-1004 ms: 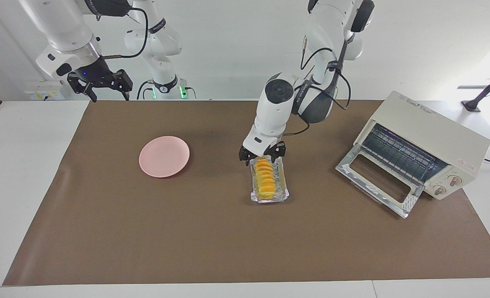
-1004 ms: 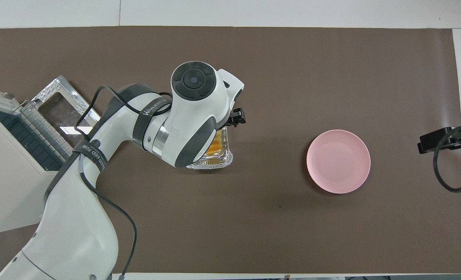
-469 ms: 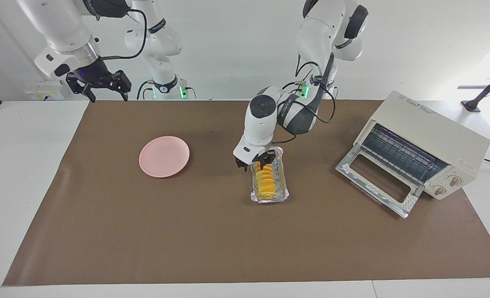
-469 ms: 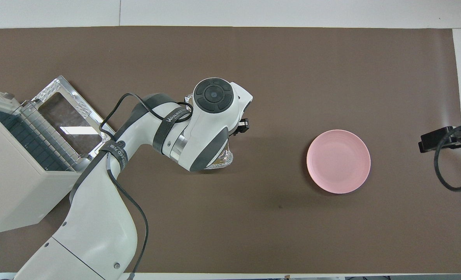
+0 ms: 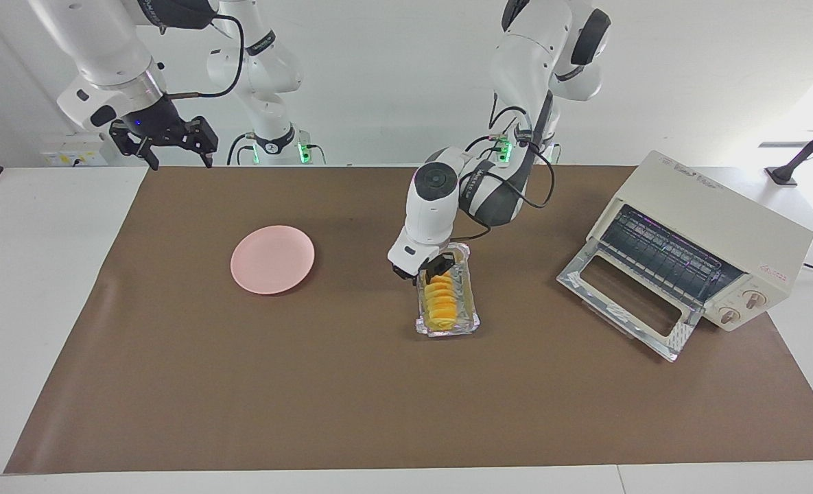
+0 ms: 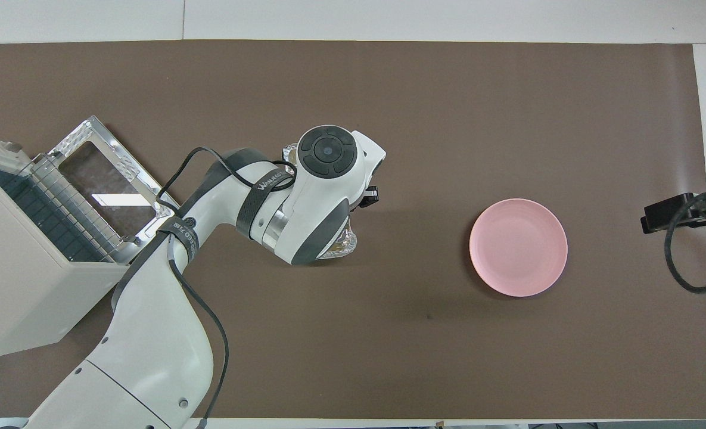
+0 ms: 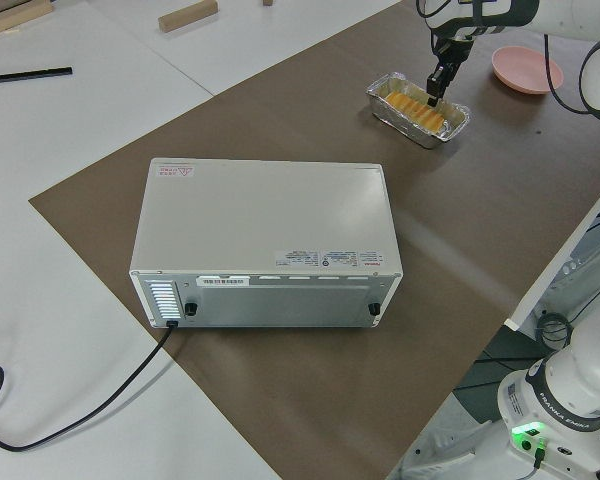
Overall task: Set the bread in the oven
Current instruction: 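Grasp the foil tray with the left gripper and lift it, then carry the foil tray with the left gripper into the open oven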
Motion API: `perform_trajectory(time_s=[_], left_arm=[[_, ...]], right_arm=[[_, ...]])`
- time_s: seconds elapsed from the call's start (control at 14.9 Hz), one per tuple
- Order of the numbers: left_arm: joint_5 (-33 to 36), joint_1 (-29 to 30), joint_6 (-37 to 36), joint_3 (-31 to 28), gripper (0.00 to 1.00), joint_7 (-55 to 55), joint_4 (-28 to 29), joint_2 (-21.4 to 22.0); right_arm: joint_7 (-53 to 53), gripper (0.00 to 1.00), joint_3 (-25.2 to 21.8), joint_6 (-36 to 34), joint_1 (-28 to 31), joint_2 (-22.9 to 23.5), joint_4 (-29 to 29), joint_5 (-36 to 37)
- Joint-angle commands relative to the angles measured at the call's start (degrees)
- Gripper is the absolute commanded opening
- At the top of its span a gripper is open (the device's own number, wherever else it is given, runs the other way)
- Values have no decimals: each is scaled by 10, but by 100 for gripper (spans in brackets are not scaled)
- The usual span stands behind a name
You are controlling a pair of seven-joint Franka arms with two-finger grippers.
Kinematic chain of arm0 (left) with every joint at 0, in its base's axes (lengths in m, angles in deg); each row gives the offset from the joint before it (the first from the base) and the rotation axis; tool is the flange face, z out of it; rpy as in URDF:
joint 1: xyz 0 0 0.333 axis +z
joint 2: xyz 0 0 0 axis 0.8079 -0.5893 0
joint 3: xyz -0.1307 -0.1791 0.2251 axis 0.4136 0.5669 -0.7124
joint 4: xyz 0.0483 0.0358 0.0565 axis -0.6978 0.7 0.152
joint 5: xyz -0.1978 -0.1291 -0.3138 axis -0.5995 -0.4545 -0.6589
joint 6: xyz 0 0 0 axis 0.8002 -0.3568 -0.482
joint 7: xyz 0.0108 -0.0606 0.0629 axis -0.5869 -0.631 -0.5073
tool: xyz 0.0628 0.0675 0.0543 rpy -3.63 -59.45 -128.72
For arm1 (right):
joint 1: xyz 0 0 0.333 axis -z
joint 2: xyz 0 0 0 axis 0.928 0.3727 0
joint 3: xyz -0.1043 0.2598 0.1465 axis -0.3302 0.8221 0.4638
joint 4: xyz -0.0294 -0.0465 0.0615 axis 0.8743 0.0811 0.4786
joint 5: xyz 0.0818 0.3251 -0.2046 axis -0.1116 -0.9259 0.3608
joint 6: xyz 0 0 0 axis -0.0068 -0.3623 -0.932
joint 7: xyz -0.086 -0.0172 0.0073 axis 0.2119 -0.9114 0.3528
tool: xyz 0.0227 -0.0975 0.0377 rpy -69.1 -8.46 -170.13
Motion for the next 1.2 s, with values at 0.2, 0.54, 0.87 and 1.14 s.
perform_trajectory(time_s=[0.2,0.54,0.87,1.14], left_arm=[[8,-14,44,-9,5,11,9,-2],[8,-20,19,-10,0,45,3,-8],[7,2,-123,-34,0,57,-118,-21],[-46,47,-141,-95,0,57,-119,33]], right_arm=[[-7,100,9,-6,12,-8,6,-7],[-7,100,9,-6,12,-8,6,-8],[-7,100,9,-6,11,-8,6,-8],[-7,100,9,-6,11,-9,6,-8]])
